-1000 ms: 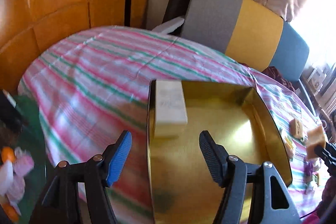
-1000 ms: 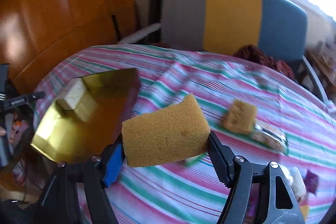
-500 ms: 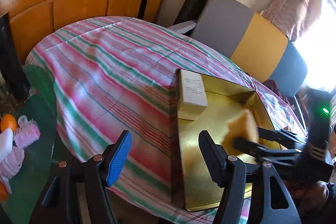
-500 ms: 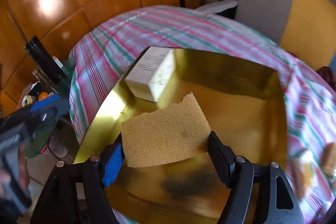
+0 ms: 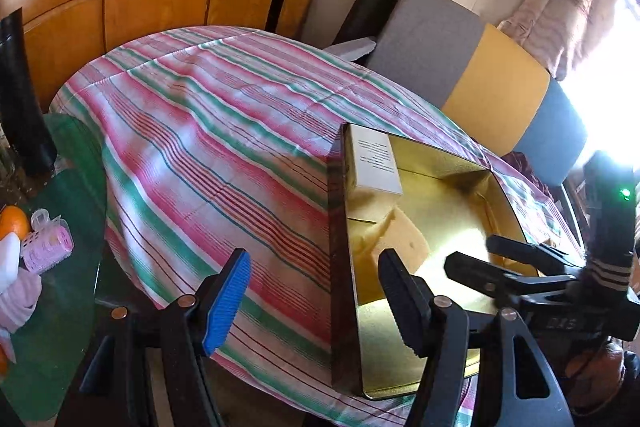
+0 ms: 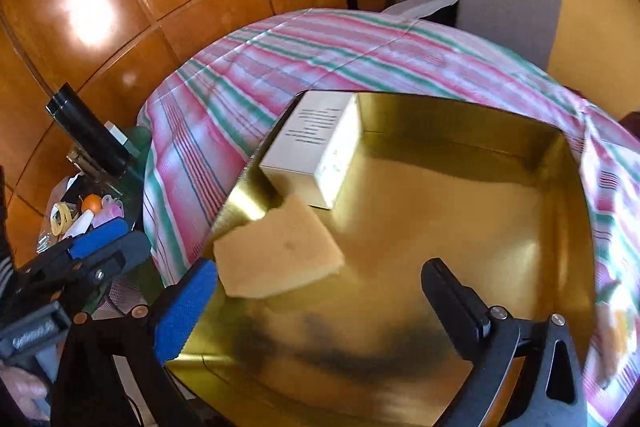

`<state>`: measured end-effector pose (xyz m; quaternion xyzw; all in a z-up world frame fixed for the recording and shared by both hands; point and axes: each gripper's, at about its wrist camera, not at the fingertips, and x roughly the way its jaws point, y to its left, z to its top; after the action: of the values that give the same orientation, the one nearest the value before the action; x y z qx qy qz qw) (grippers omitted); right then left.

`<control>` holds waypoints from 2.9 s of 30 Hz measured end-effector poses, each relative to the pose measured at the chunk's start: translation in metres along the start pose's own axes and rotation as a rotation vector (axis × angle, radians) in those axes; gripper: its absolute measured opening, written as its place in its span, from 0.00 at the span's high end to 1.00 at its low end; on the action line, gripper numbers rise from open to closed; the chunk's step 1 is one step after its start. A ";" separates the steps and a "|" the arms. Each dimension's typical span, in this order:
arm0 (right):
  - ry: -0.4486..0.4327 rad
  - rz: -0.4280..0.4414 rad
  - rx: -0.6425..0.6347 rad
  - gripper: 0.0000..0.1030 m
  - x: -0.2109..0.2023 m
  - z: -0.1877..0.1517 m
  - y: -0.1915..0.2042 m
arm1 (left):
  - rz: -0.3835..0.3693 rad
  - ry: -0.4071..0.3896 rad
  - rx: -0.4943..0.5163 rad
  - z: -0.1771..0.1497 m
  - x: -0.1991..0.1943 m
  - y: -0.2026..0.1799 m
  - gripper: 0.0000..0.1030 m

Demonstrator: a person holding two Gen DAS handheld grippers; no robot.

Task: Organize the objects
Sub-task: 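Lower the yellow sponge into the gold tray and open right tool, then move left tool to the WEIDAN cracker packet and grasp it, then grasp the clear bag of white balls with right tool while left tool holds the cracker packet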

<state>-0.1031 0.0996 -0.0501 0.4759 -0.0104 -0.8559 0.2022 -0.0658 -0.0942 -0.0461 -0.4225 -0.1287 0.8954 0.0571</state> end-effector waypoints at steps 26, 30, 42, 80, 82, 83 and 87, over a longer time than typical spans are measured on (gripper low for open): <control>-0.198 -0.193 0.218 0.00 -0.113 -0.076 -0.105 | -0.109 0.061 0.240 -0.018 0.004 -0.112 0.36; -0.207 -0.243 0.252 0.00 -0.128 -0.088 -0.127 | -0.145 0.074 0.288 -0.019 0.005 -0.137 0.36; -0.241 -0.549 0.381 0.00 -0.221 -0.148 -0.239 | -0.391 0.161 0.476 -0.027 0.005 -0.267 0.36; -0.576 -0.538 0.900 0.00 -0.310 -0.237 -0.354 | -0.126 0.412 0.505 -0.077 0.180 -0.407 0.52; -0.592 -0.534 0.949 0.00 -0.314 -0.245 -0.362 | -0.148 0.399 0.550 -0.087 0.170 -0.402 0.52; -0.596 -0.524 0.975 0.00 -0.315 -0.248 -0.365 | -0.160 0.391 0.578 -0.093 0.165 -0.403 0.52; -0.588 -0.478 1.034 0.00 -0.313 -0.256 -0.375 | -0.212 0.355 0.700 -0.121 0.138 -0.401 0.52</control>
<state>0.1262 0.5997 -0.0150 0.2467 -0.3702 -0.8566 -0.2613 -0.0630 0.3420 -0.1104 -0.5101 0.1527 0.7873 0.3107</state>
